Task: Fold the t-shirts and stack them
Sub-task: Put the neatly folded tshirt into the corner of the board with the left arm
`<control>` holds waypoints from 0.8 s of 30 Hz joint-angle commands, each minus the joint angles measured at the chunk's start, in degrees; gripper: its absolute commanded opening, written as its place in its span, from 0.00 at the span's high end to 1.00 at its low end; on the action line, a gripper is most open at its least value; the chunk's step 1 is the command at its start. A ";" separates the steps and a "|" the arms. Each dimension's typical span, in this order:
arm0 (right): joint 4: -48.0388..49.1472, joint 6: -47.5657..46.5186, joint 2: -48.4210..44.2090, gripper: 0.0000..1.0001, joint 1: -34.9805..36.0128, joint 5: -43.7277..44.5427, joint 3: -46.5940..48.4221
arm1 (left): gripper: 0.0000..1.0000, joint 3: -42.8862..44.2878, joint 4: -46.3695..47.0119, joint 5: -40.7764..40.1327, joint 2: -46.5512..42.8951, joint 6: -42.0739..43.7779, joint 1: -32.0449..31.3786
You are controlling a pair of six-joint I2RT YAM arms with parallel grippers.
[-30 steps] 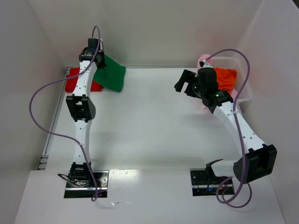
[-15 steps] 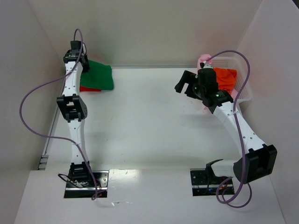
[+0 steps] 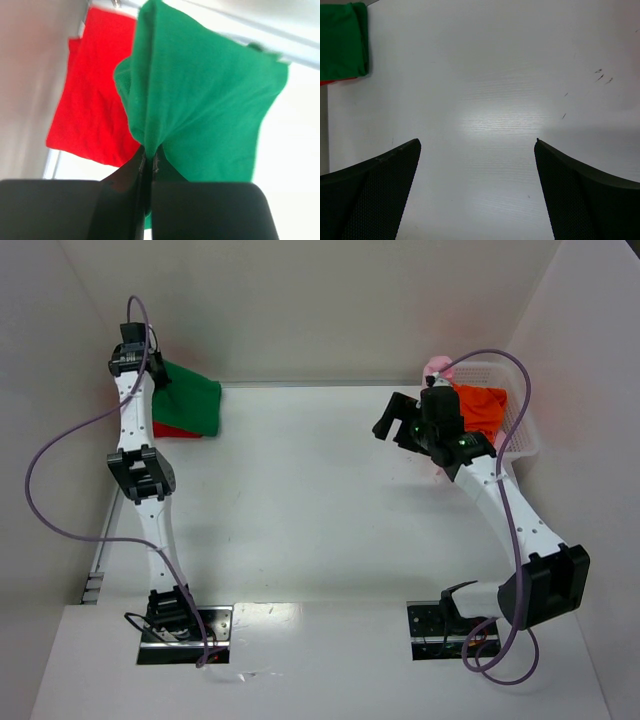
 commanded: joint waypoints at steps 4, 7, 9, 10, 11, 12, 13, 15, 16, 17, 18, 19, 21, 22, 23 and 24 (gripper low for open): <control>0.34 1.13 0.69 0.00 0.39 -0.18 1.59 | 1.00 8.30 2.00 3.20 -0.51 -0.65 3.77; 0.65 1.34 1.31 0.00 0.39 -0.70 1.59 | 1.00 9.55 2.21 4.63 0.27 -0.65 4.91; 0.65 1.66 1.83 0.00 0.39 -0.70 1.59 | 1.00 10.25 2.52 6.18 1.16 -1.35 5.52; 0.86 1.66 1.84 0.00 0.39 -0.70 1.59 | 1.00 10.26 2.52 6.18 1.17 -1.35 5.52; 1.17 1.66 2.08 0.00 0.39 -0.70 1.59 | 1.00 10.50 2.52 6.19 1.41 -1.35 5.52; 1.18 1.66 2.45 0.00 0.39 -0.70 1.59 | 1.00 10.87 2.52 6.19 1.78 -1.35 5.76; 1.18 1.66 2.45 0.00 0.39 -0.70 1.59 | 1.00 10.87 2.52 6.19 1.78 -1.59 6.14; 1.18 2.18 2.45 0.00 0.39 -0.70 1.59 | 1.00 10.87 2.52 6.45 2.59 -1.97 6.75; 1.18 2.19 2.45 0.00 0.39 -0.70 1.59 | 1.00 10.87 2.52 6.88 2.92 -1.97 6.95; 1.18 2.19 2.65 0.00 0.39 -0.70 1.59 | 1.00 10.87 2.52 6.89 3.18 -1.97 7.28; 1.18 2.19 2.98 0.00 0.39 -0.70 1.59 | 0.99 10.87 2.52 6.89 3.95 -2.19 7.28; 1.18 2.19 2.98 0.00 0.39 -0.70 1.59 | 0.97 10.87 2.52 7.11 4.50 -2.58 7.28; 1.18 2.19 3.17 0.00 0.39 -0.70 1.59 | 0.91 11.09 2.52 7.50 5.69 -2.58 7.28; 1.18 2.19 3.50 0.00 0.39 -0.70 1.59 | 0.88 11.48 2.52 7.50 6.26 -2.76 7.28; 1.18 2.19 3.51 0.00 0.39 -0.70 1.59 | 0.82 11.72 2.52 7.15 6.56 -3.28 7.28; 1.18 2.19 3.51 0.00 0.39 -0.70 1.80 | 0.66 12.39 2.52 6.11 7.40 -3.64 7.28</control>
